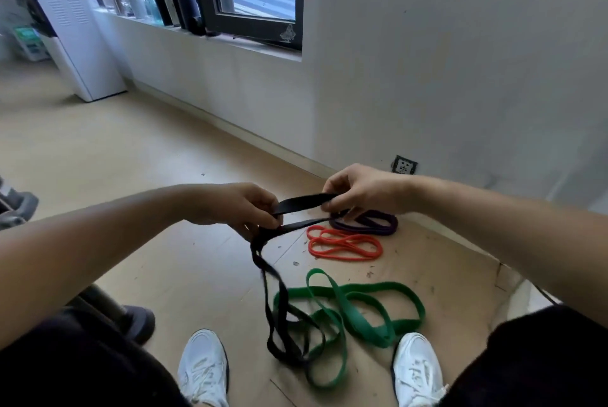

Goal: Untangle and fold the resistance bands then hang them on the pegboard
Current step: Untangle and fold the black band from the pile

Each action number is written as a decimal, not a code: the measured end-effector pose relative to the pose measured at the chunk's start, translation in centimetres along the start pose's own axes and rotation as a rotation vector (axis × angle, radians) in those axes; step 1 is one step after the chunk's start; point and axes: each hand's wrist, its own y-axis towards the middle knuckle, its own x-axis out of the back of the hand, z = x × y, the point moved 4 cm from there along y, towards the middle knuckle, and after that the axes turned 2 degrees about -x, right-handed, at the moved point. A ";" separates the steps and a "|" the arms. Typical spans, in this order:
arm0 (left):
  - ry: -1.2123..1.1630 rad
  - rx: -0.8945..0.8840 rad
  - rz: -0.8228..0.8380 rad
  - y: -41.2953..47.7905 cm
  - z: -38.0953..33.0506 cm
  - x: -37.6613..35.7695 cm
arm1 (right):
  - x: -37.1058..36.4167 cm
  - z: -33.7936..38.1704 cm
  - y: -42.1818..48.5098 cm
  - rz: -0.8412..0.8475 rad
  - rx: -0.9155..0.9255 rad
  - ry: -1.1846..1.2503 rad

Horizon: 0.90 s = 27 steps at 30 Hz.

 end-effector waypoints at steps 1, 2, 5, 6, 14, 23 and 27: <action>0.030 -0.010 0.008 0.1 -0.3 -0.1 | 0.6 0.0 -0.2 -0.009 0.003 0.002; 0.059 -0.020 0.002 0.3 -0.5 -0.1 | 1.2 -0.2 -0.4 -0.030 0.007 0.007; 0.193 -0.072 -0.092 0.7 -1.0 0.2 | 3.1 -1.6 -0.7 -0.090 -0.003 -0.010; 0.227 -0.096 -0.129 0.9 -1.2 0.4 | 3.5 -2.1 -0.7 -0.095 -0.017 -0.043; -0.235 -0.365 -0.379 1.9 -3.4 4.5 | 4.4 -3.4 0.3 -0.118 0.009 -0.118; -0.415 -0.423 -0.729 4.8 -4.3 6.9 | 6.1 -0.4 1.3 -0.404 0.195 0.281; -0.464 -0.400 -0.730 5.6 -4.7 6.9 | 7.0 0.5 1.2 -0.480 0.227 0.441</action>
